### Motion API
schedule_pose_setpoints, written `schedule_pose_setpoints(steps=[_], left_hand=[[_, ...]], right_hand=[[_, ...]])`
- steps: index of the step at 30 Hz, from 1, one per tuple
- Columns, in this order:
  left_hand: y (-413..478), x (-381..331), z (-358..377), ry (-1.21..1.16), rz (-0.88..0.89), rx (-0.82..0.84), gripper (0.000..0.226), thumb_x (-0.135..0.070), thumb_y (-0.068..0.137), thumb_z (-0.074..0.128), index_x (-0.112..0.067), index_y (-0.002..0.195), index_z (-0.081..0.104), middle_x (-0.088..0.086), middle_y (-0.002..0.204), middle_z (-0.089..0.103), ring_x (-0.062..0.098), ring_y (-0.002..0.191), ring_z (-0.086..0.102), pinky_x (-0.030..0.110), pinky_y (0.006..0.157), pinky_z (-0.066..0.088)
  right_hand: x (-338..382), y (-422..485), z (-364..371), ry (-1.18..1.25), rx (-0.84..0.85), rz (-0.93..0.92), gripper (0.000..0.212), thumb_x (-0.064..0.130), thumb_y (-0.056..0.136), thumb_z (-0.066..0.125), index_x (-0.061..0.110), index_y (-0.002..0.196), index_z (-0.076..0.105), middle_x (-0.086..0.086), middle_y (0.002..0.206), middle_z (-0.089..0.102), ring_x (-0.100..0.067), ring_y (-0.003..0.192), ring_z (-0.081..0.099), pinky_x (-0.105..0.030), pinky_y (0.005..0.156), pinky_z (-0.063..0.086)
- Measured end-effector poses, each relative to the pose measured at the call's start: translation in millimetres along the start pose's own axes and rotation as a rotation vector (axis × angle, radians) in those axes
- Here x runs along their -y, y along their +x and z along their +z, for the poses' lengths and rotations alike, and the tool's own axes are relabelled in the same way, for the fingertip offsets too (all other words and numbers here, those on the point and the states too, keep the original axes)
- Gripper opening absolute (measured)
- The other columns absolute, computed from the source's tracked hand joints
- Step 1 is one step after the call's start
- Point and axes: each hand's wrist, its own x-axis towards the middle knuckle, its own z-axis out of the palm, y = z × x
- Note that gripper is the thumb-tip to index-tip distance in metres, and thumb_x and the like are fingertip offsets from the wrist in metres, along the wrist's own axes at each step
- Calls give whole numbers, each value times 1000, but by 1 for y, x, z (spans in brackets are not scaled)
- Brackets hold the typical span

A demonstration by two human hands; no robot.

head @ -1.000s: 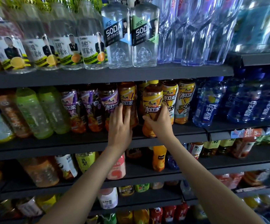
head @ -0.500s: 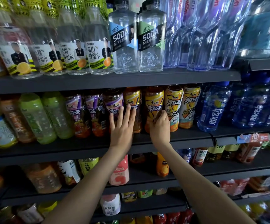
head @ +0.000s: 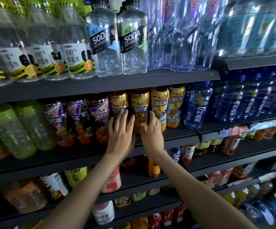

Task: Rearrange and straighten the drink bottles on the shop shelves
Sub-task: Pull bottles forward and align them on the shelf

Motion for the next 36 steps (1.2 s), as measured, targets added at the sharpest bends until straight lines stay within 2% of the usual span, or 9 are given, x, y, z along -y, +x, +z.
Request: schedule_pose_setpoints(steps=[4,7,11,18,23,25,29,33,36], left_hand=[[11,-45,-13,-221,79,23,56,-17,79,64,-1,131,50,19,133,51,35,122,49,47,101,42],[25,-86,-18,-335,96,57,44,-26,85,52,-3,122,55,14,116,61,30,106,59,40,87,52],[35,-149,-16,-345,73,135,46,-22,75,75,-3,115,60,13,106,64,31,91,65,35,72,54],[44,-276,-1,-480,-45,242,38,-23,87,60,-6,121,59,10,113,62,31,101,61,35,82,50],[50,-357,14,-489,-63,353,37,-26,86,61,-11,120,59,8,111,60,31,99,61,36,74,51],[49,-386,22,-450,-77,380,41,-28,87,62,-11,124,58,8,119,60,31,108,59,38,80,50],[52,-427,51,-402,-66,474,48,-36,97,42,-16,141,41,2,139,45,21,126,46,31,97,41],[51,-458,89,-345,-104,537,53,-35,97,42,-13,145,35,5,139,46,24,124,48,32,92,43],[54,-478,120,-380,-128,555,48,-25,89,59,-6,132,51,14,123,58,33,107,59,36,80,51]], right_hand=[[-19,-8,-39,-17,-44,-136,41,11,93,48,8,134,43,-9,128,51,-25,120,45,-36,92,45],[-45,-10,-77,-81,-25,-152,31,11,95,47,6,125,49,-11,119,55,-27,113,48,-39,86,46],[-94,-15,-140,-154,38,-108,28,16,97,45,7,123,50,-11,119,53,-26,114,47,-37,85,42],[-206,-42,-273,-271,79,-40,27,24,96,48,14,121,52,-3,115,55,-25,104,53,-38,77,47],[-282,-46,-346,-299,59,72,22,24,94,47,18,115,53,-2,108,56,-23,100,56,-37,76,48],[-307,-47,-363,-324,58,113,24,24,94,48,18,116,54,-2,112,56,-22,103,55,-36,79,48],[-359,-42,-383,-362,97,154,23,23,95,47,14,115,52,-3,113,55,-22,107,52,-33,80,42],[-418,-32,-394,-352,159,198,26,18,94,48,11,118,51,-6,117,53,-25,109,52,-35,80,43],[-459,-19,-394,-358,221,197,29,19,92,53,11,120,52,-6,119,54,-26,111,52,-37,83,45]])
